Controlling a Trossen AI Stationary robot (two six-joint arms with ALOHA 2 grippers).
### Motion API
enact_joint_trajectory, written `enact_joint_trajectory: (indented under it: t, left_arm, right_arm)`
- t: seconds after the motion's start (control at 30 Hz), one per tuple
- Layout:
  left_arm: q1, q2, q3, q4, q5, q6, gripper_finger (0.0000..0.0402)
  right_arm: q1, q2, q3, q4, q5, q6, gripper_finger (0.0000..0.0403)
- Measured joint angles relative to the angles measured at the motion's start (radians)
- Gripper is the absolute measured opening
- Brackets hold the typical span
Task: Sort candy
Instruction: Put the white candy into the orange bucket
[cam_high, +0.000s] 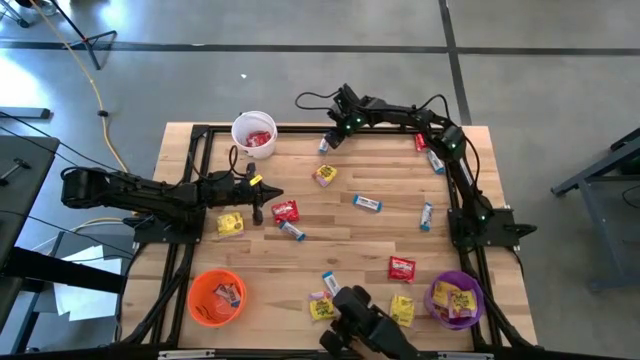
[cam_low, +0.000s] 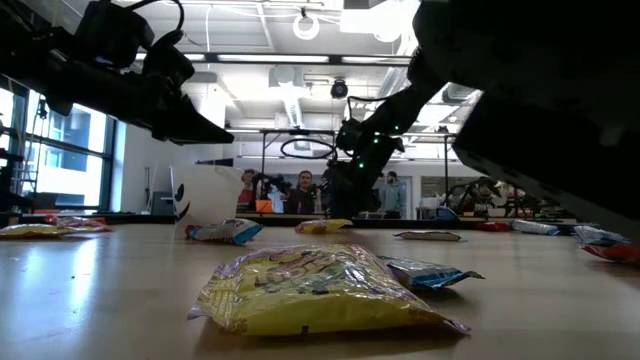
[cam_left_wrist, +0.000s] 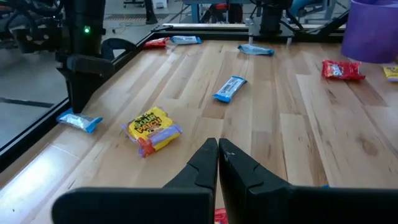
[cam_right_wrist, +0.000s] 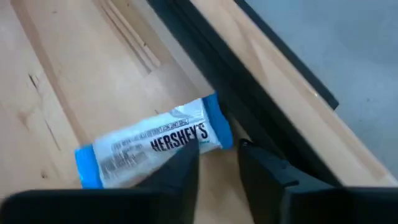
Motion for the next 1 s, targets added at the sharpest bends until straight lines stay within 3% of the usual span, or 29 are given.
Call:
enact_joint_trajectory:
  t: [0.17, 0.43, 0.57, 0.77, 0.9, 1.0]
  left_arm:
    - [0.000, 0.000, 0.000, 0.000, 0.000, -0.002, 0.0000]
    - [0.000, 0.000, 0.000, -0.013, 0.001, -0.067, 0.0000]
    - [0.000, 0.000, 0.000, -0.023, 0.001, -0.073, 0.0000]
    - [0.000, 0.000, 0.000, -0.022, 0.001, -0.061, 0.0000]
    - [0.000, 0.000, 0.000, -0.022, 0.000, -0.060, 0.0000]
    - [0.000, 0.000, 0.000, -0.023, 0.000, -0.061, 0.0000]
  right_arm:
    - [-0.001, 0.000, 0.000, 0.046, 0.001, -0.052, 0.0010]
    - [0.016, -0.054, 0.000, -0.032, -0.004, -0.099, 0.0005]
    - [0.064, -0.061, 0.000, -0.109, 0.043, -0.011, 0.0037]
    - [0.155, -0.060, -0.019, -0.082, 0.238, 0.039, 0.0145]
    - [0.163, -0.061, -0.019, -0.053, 0.254, 0.095, 0.0206]
    - [0.145, -0.061, -0.019, -0.065, 0.257, 0.151, 0.0218]
